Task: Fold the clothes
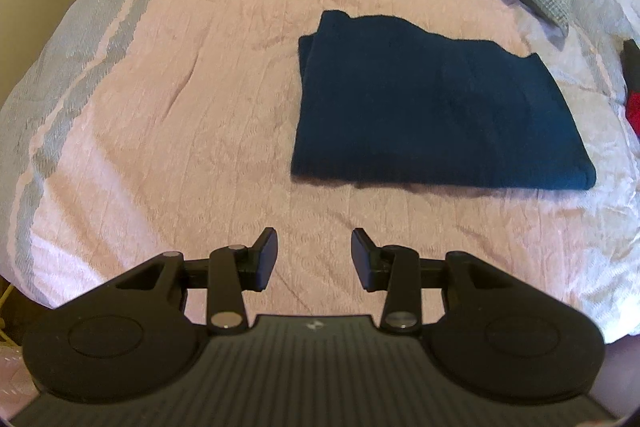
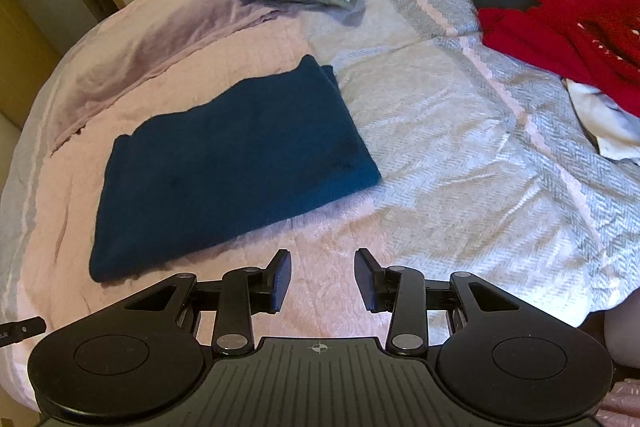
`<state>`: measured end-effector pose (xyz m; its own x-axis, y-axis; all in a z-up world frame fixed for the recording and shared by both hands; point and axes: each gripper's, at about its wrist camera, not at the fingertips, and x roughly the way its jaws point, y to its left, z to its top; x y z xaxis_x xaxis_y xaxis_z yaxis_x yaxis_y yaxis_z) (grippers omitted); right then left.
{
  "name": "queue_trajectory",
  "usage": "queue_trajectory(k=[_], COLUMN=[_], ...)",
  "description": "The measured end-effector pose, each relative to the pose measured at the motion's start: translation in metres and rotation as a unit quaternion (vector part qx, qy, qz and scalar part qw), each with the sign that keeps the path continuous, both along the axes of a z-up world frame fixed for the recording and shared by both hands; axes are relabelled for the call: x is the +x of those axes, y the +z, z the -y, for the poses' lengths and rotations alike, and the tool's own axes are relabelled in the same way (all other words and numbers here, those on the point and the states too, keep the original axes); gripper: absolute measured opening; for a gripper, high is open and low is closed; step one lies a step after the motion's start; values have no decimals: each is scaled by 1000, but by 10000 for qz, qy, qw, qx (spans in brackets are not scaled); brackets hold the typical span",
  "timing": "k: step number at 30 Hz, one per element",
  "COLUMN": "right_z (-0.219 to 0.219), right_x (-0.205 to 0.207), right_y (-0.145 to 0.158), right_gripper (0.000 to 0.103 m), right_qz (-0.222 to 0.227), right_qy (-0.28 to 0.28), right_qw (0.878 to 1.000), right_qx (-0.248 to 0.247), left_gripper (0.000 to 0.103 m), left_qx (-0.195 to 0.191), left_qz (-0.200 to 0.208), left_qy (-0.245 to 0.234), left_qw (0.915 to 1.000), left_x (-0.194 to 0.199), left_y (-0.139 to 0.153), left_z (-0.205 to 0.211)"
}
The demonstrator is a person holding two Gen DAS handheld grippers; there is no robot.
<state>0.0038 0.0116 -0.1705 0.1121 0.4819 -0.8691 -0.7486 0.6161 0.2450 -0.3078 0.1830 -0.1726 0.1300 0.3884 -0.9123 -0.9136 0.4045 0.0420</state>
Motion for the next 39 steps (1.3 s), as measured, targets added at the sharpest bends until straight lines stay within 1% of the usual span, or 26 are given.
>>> queue_trajectory(k=[11,18,24,30,36,39], right_z=[-33,-50,-58,-66,-81,-90], right_x=[31,46,58,73,110,131], right_y=[-12,-14,-23,-45,-77,-95], right_gripper=[39,39,39,39,39,40], right_qz=[-86,-124,-186,-376,-655,-772], right_qy=[129,257,254,240,72,-11], right_qw=[9998,9995,9994,9988,9978,9970], right_qx=[-83,-92,-160,-194,-51,45], left_gripper=[36,36,36,36,36,36], left_qx=[215,265,243,164,190,170], left_qz=[140,204,233,256,304,425], left_qy=[-11,-40,-60,-66,-98,-36], left_qw=[9997,9994,9994,9995,9993,9989], left_x=[24,40,47,47,48,48], left_y=[1,2,-4,-18,-42,-57], left_z=[-22,-32,-41,-53,-70,-83])
